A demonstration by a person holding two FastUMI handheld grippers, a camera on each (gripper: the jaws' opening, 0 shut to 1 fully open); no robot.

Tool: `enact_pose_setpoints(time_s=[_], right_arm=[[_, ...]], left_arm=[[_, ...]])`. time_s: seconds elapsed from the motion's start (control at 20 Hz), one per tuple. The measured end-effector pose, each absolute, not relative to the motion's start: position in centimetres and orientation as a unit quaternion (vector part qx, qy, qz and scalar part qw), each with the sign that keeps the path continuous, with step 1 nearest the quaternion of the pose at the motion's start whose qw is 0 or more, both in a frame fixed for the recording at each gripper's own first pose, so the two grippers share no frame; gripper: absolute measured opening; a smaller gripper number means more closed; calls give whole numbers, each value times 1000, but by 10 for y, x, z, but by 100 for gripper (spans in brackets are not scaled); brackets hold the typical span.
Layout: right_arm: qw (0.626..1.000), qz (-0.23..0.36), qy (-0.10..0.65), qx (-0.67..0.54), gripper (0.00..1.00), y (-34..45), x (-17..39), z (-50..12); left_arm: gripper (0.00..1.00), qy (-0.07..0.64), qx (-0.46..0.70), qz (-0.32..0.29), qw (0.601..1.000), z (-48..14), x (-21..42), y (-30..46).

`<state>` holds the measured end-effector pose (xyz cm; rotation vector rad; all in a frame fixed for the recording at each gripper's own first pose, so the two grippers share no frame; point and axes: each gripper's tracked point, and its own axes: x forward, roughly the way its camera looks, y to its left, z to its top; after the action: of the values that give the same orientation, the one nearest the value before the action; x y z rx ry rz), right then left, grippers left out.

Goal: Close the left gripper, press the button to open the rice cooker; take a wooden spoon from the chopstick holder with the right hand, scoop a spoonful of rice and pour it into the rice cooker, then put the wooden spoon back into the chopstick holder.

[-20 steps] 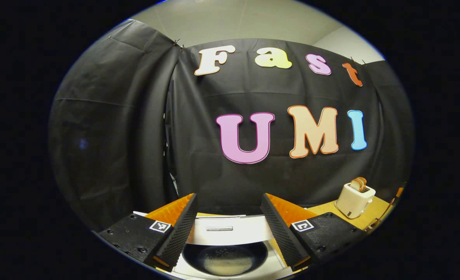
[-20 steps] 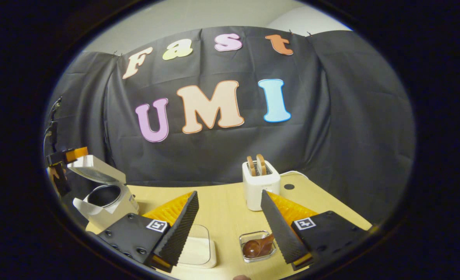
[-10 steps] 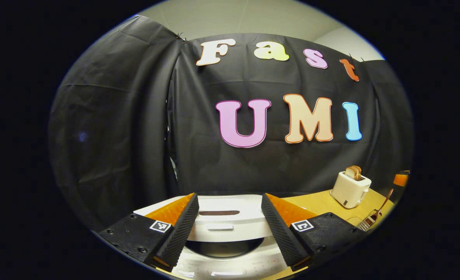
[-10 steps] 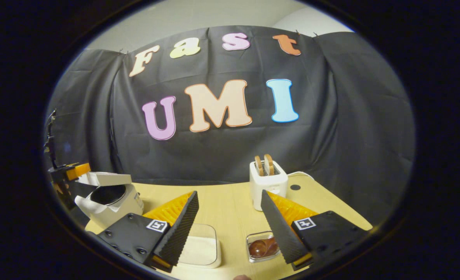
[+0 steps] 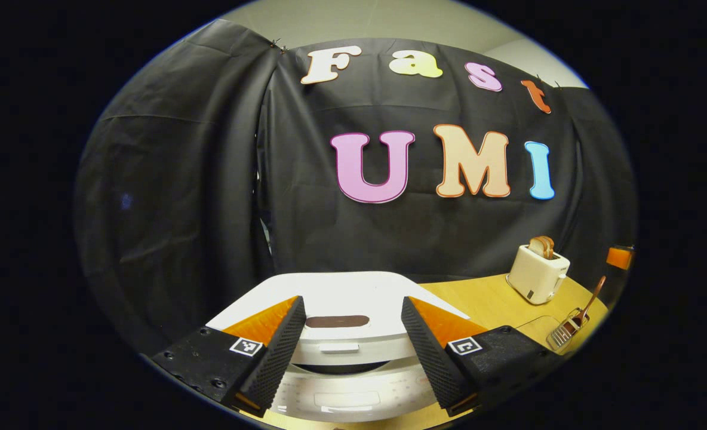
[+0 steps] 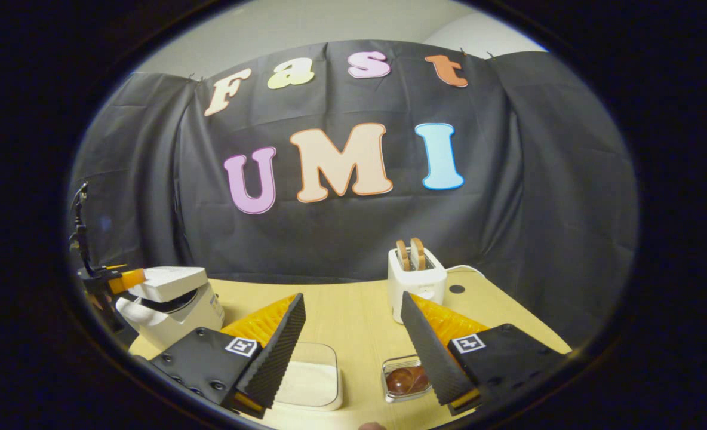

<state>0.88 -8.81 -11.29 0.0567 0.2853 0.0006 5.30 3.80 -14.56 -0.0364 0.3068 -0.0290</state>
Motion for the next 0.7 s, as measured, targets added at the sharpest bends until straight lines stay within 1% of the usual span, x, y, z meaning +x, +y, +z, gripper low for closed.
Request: enact_pose_setpoints(time_s=[0.15, 0.4, 0.5, 0.6, 0.65, 0.7], right_arm=[[989, 2, 142, 27, 99, -86, 8, -113], [990, 6, 143, 21, 99, -83, 6, -114], [989, 10, 145, 25, 99, -80, 6, -115], [989, 16, 143, 27, 99, -73, 5, -112], [989, 21, 142, 26, 99, -69, 5, -112], [989, 25, 142, 24, 99, -66, 6, -112]], left_arm=[[96, 181, -23, -16, 983, -166, 48, 38], [97, 200, -15, -15, 980, -185, 46, 39], [97, 226, -12, -11, 974, -199, 40, 38], [99, 199, -16, -13, 980, -192, 41, 35], [98, 195, -17, -15, 981, -198, 38, 33], [97, 167, -15, -23, 986, -191, 41, 33]])
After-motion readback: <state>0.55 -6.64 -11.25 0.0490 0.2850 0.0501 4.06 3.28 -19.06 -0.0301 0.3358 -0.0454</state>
